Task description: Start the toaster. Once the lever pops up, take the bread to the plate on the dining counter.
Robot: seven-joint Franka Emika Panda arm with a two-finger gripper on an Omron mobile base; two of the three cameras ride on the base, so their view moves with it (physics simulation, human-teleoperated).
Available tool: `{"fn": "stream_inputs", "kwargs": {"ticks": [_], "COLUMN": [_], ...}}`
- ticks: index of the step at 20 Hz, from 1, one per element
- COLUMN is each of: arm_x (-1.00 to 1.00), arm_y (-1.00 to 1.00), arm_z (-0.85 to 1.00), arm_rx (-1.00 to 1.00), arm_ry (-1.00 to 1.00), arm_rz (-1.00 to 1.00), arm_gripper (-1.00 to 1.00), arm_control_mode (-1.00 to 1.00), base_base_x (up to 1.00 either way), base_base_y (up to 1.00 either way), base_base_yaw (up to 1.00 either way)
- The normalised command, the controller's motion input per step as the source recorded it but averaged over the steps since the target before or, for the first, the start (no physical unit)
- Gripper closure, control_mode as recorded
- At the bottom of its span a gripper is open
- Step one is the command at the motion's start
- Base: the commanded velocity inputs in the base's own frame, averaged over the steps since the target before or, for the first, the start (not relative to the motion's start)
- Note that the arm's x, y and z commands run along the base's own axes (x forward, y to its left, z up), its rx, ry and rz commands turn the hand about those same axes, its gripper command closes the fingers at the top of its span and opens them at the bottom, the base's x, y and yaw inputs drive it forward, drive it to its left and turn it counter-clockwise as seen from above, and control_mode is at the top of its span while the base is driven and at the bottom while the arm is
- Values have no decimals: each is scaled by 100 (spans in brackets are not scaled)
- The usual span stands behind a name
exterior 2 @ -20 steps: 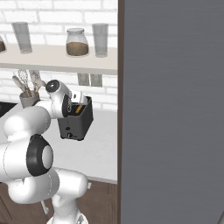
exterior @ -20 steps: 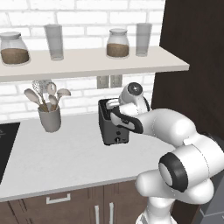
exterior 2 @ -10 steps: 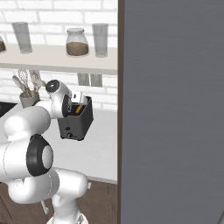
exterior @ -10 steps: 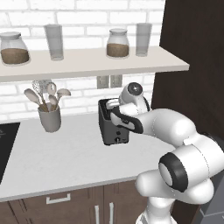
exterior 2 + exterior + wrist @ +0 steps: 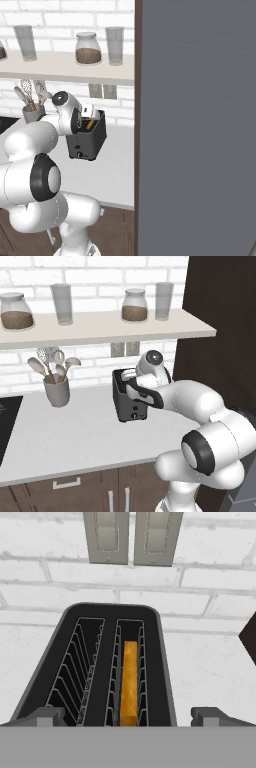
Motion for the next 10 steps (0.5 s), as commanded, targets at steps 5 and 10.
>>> {"fn": "stream_inputs", "kwargs": {"ticks": [5,10], "arm_x": [0,0], "arm_y": [0,0], "arm_z": [0,0], "arm_rx": [0,0], "arm_ry": [0,0], "arm_rz": [0,0], "arm_gripper": [-100,-100], "arm_control_mode": [-100,-100], "base_base_x": [0,0], "base_base_y": [0,0], "base_base_yaw": [0,0]}}
